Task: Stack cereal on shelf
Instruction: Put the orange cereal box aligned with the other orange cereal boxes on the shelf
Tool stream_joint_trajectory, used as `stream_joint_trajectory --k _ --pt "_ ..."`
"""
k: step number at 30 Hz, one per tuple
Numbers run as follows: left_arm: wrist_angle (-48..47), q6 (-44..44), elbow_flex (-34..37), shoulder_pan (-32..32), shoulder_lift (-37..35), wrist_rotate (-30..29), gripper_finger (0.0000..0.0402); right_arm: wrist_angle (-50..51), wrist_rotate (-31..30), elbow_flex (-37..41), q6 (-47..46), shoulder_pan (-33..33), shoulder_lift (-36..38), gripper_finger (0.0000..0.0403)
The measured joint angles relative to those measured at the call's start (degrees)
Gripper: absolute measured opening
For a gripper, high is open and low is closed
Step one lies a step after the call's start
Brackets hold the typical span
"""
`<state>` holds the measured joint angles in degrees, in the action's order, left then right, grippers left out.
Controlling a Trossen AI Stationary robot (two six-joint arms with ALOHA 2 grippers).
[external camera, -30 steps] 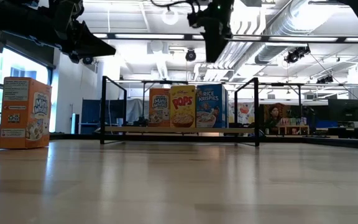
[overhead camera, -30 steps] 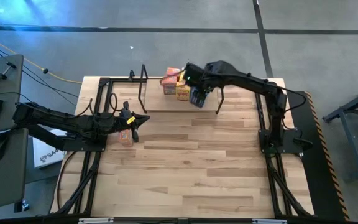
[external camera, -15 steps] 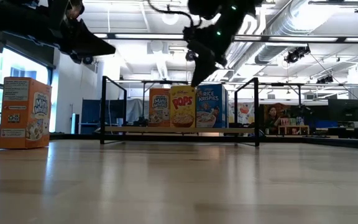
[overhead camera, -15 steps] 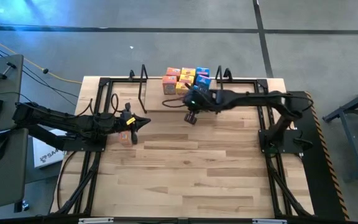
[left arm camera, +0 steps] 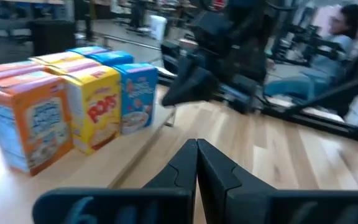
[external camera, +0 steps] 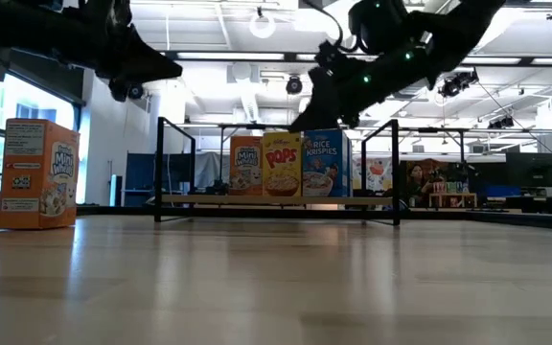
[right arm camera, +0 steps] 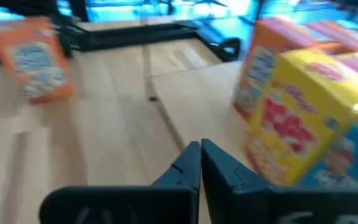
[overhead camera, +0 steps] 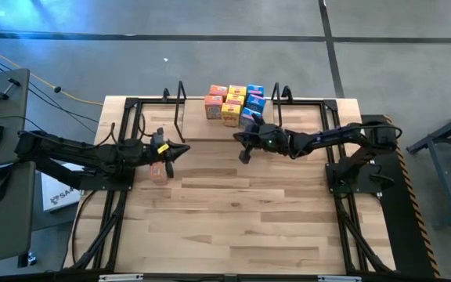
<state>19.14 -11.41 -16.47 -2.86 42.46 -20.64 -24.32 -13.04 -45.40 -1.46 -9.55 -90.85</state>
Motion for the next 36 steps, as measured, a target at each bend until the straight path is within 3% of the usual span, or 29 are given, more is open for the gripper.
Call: stream_joint_trajectory --k 6,10,15,21,26,31,36 --pt "5.8 2.5 0.0 -0.2 0.0 4.8 0.0003 -0.7 -2.8 2.8 6.2 2.3 1.8 0.0" --pt "11.1 0.2 0.0 0.2 0.0 6.1 0.0003 -13.6 1.9 11.0 1.3 2.7 2.5 0.0" --pt "5.7 -2.3 -1.7 2.3 0.0 6.2 0.0001 -25.8 1.9 17.9 0.2 6.0 2.5 0.0" --pt "-13.8 -6.4 -11.6 2.1 1.4 6.6 0.0001 -27.0 2.8 18.9 -0.7 6.2 2.5 0.0" --pt "-30.4 -7.8 -22.0 -1.7 5.7 6.7 0.002 -26.9 4.3 18.9 -0.6 7.0 2.5 0.0" --pt "-54.0 -15.9 -33.5 -8.2 12.7 6.5 0.0082 -25.7 4.5 18.9 1.4 8.7 2.5 0.0" --pt "-74.7 -32.3 -45.4 -12.8 20.5 6.5 0.0161 -25.6 4.1 18.9 2.0 9.6 2.4 0.0"
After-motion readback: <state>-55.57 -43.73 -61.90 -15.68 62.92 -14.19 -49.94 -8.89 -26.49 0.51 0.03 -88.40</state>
